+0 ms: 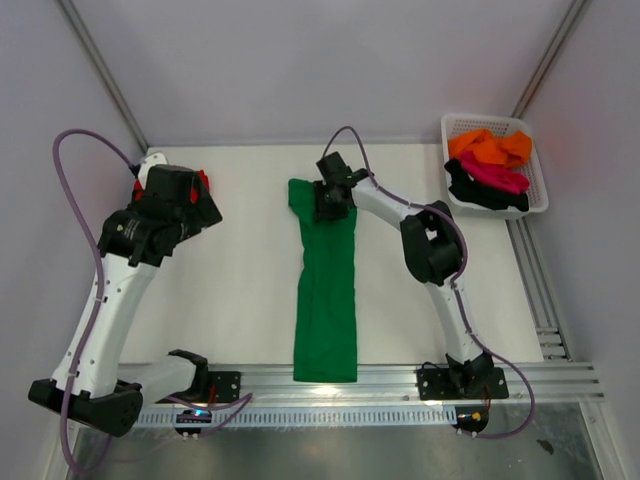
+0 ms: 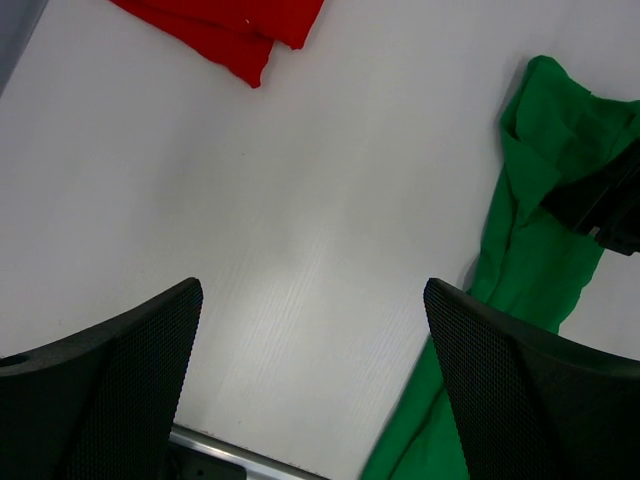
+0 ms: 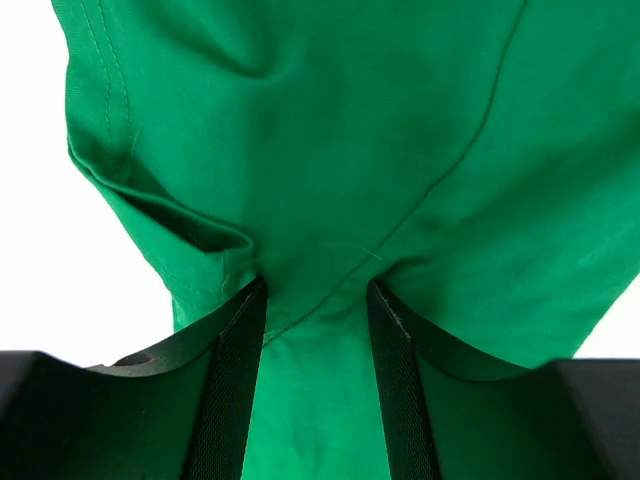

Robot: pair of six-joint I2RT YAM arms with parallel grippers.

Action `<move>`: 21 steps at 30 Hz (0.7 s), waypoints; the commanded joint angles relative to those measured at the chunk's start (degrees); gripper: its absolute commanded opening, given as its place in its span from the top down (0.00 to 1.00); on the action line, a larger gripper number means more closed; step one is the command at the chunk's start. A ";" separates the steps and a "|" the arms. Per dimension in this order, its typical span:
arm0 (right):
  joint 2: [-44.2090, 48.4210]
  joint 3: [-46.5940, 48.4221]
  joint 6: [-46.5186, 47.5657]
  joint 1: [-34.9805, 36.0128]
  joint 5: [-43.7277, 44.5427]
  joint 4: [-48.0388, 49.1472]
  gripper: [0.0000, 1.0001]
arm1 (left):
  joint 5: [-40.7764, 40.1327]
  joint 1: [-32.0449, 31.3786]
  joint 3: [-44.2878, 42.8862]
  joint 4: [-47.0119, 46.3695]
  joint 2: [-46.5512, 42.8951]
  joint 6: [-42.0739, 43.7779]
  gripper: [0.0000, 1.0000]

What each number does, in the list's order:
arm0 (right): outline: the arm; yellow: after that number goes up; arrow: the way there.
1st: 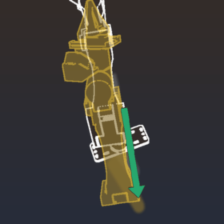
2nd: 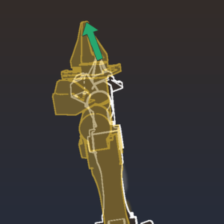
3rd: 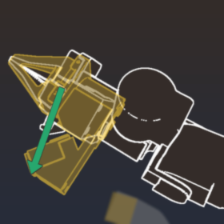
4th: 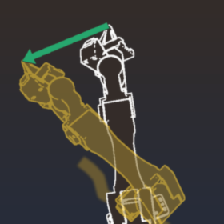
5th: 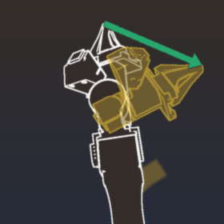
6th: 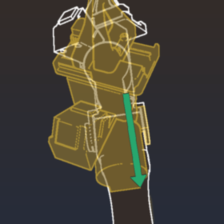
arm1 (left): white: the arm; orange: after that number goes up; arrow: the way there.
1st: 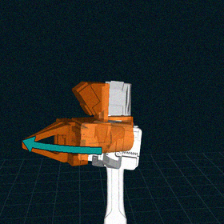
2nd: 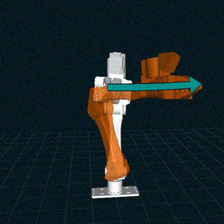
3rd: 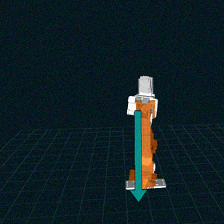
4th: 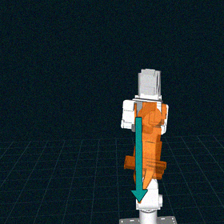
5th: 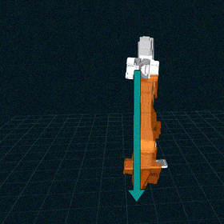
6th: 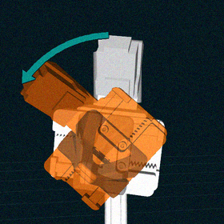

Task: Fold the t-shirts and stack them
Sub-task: Rotate the tshirt 90 degrees

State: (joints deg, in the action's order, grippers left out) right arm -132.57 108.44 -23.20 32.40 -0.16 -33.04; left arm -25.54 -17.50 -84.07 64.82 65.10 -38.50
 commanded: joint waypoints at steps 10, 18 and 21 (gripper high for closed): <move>-5.76 10.12 1.06 -3.48 -7.30 0.95 0.50 | 5.15 0.09 2.33 0.31 -2.52 -5.26 0.05; -10.60 16.79 -0.79 -5.95 -10.99 1.04 0.50 | 3.83 0.09 4.27 3.12 -4.89 -5.88 0.06; -12.18 19.43 -1.06 -6.74 -12.31 1.48 0.50 | 3.74 0.09 4.36 4.00 -5.33 -6.23 0.05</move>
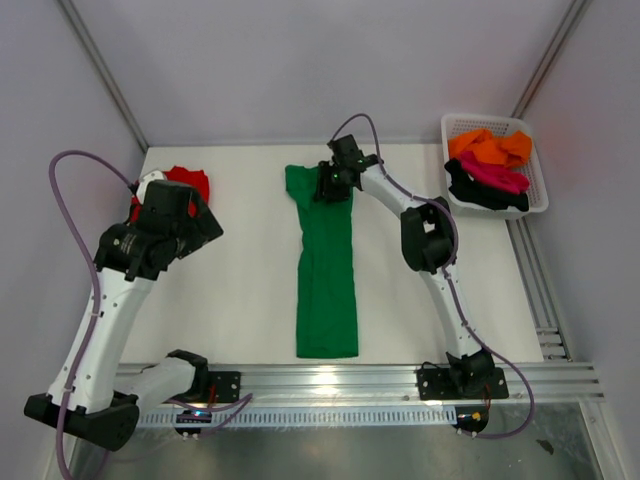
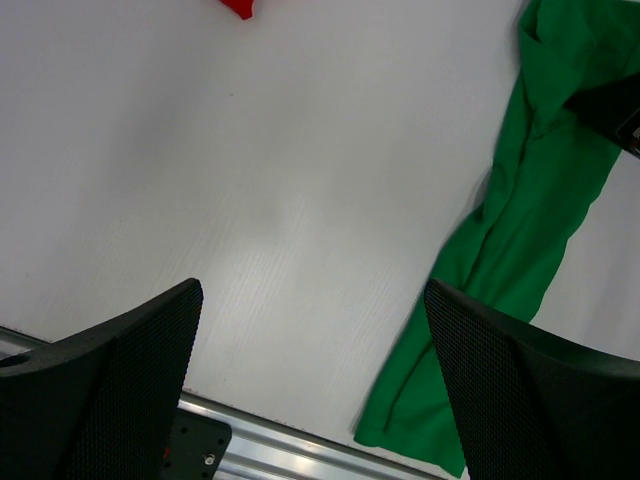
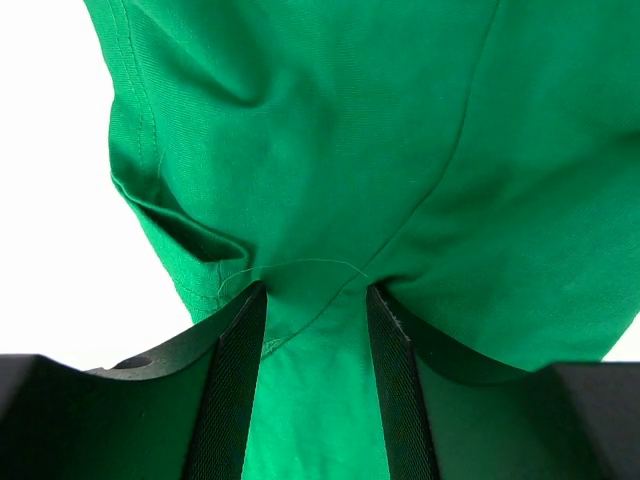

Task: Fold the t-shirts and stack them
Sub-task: Rotate the tshirt 90 degrees

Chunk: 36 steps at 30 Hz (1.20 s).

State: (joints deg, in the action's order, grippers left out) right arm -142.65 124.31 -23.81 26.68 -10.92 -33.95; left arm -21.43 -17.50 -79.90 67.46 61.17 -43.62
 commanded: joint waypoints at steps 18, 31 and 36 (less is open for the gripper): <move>1.31 3.92 0.35 -2.24 1.42 10.49 0.50 | 3.41 0.09 9.06 -2.16 -4.74 -2.09 0.06; 33.93 -25.07 1.66 -0.93 5.54 12.43 0.50 | 6.93 0.01 13.10 -7.78 -3.78 -2.26 0.06; 39.19 -33.94 -0.43 -0.05 5.30 10.31 0.50 | 9.12 0.01 13.28 -9.80 -1.85 -2.35 0.06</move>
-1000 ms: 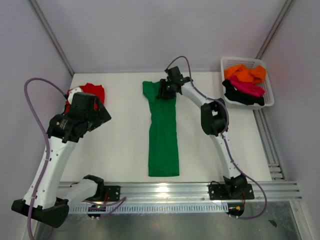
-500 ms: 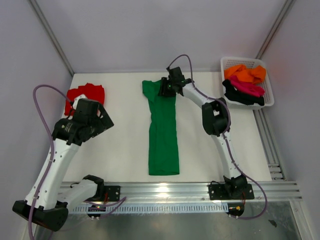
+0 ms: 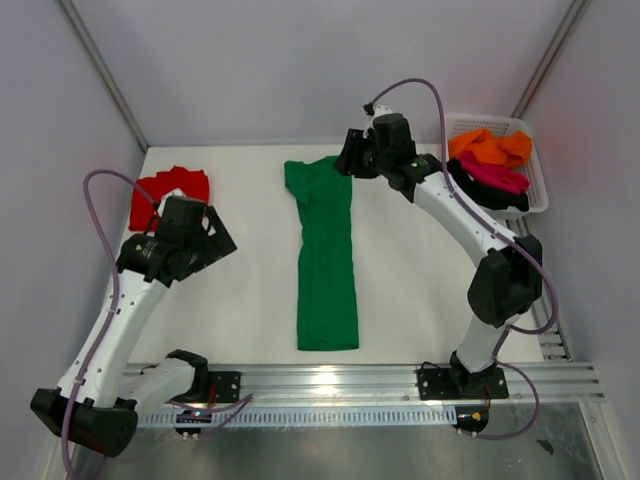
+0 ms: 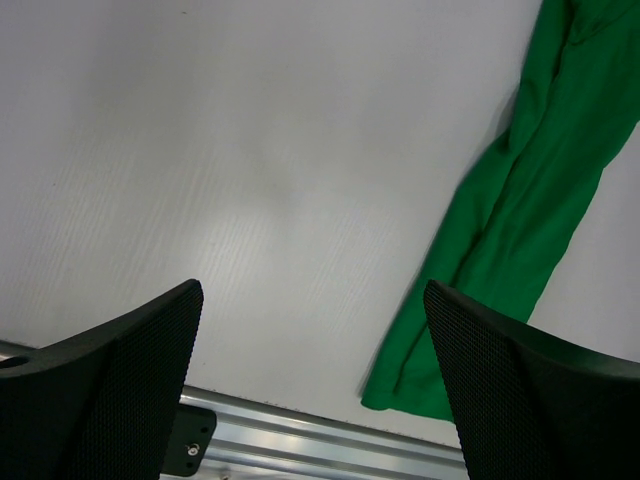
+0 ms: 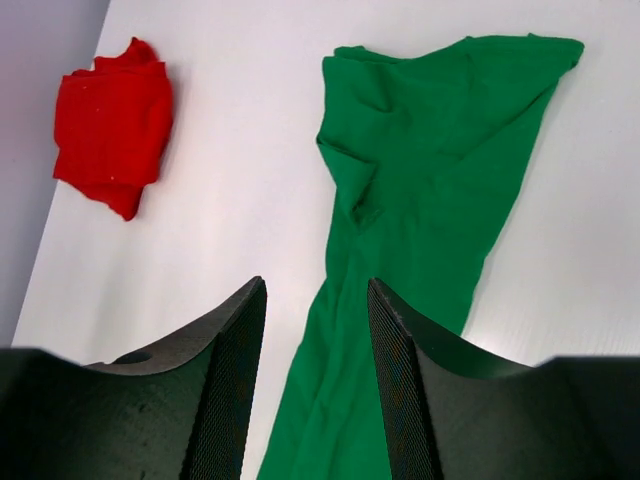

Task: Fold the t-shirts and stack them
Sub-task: Rotate the tshirt 90 degrees, then grab the bottom of the folded rectangular tshirt with both arms

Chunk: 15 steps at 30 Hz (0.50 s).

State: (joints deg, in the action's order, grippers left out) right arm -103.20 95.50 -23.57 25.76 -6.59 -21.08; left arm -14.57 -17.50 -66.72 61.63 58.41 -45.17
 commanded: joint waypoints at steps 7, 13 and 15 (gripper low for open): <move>4.92 -21.12 -3.41 5.96 -0.01 -2.65 0.50 | 5.42 0.01 -0.26 -5.37 1.70 -1.41 0.06; 16.94 -35.80 -4.46 8.34 -2.54 -1.51 0.50 | 9.37 0.09 4.40 -6.96 2.67 -0.80 0.06; 21.18 -42.90 -5.34 8.87 -3.60 -0.46 0.50 | 10.43 0.01 5.98 -7.57 3.11 -1.24 0.07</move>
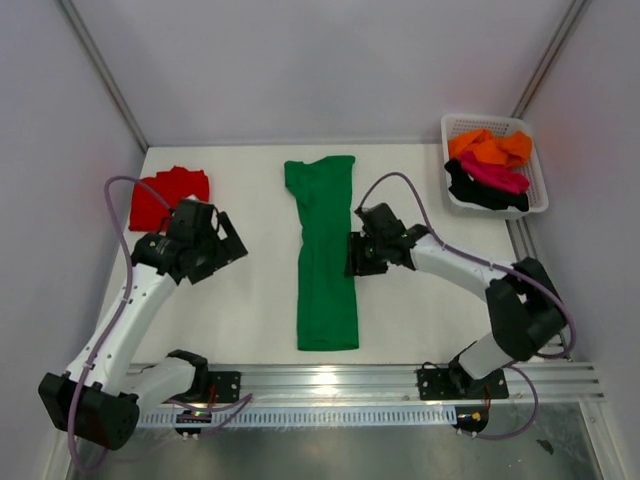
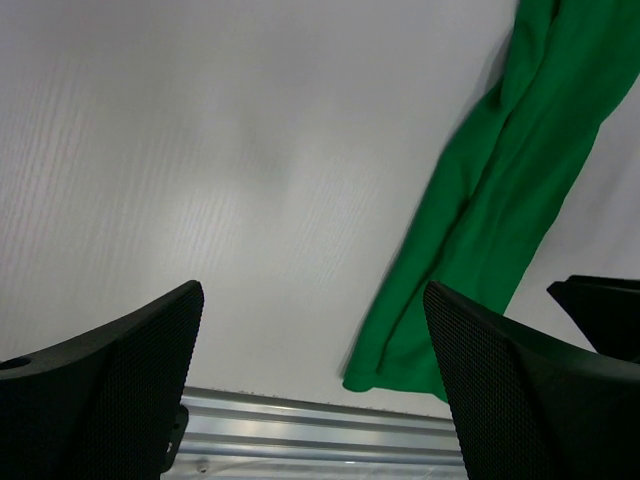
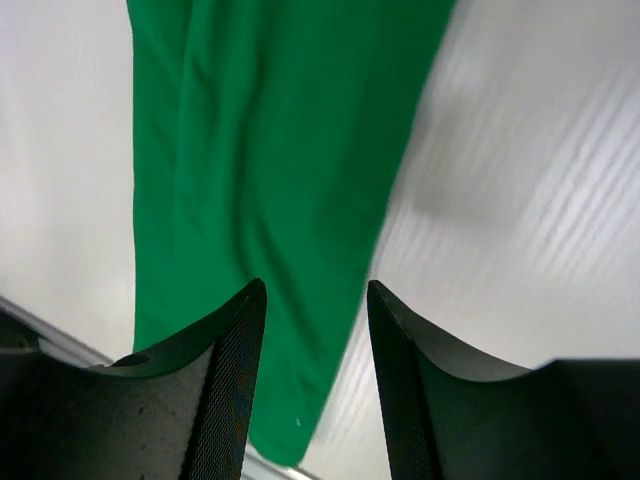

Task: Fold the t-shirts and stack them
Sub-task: Grab the bottom of the folded rectangular tshirt with both arms

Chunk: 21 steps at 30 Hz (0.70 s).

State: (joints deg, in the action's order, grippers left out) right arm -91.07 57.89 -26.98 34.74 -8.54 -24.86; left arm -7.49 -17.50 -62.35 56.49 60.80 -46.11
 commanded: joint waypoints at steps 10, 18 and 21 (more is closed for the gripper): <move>29.27 -23.51 -8.78 -0.11 -9.04 5.08 0.50 | 5.02 0.01 -0.84 -5.51 6.44 -0.65 0.07; 39.11 -34.15 -14.14 -0.11 -14.31 9.22 0.50 | 10.73 0.01 3.72 -11.31 6.27 -3.11 0.07; 41.92 -37.31 -15.20 -0.11 -16.42 10.18 0.50 | 11.35 -0.08 5.83 -12.98 5.56 -3.99 0.07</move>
State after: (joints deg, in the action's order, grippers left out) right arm -51.94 22.44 -39.38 34.65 -21.47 -18.37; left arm 0.97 -17.50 -58.17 47.55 67.83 -48.49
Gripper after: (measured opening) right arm 0.499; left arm 0.932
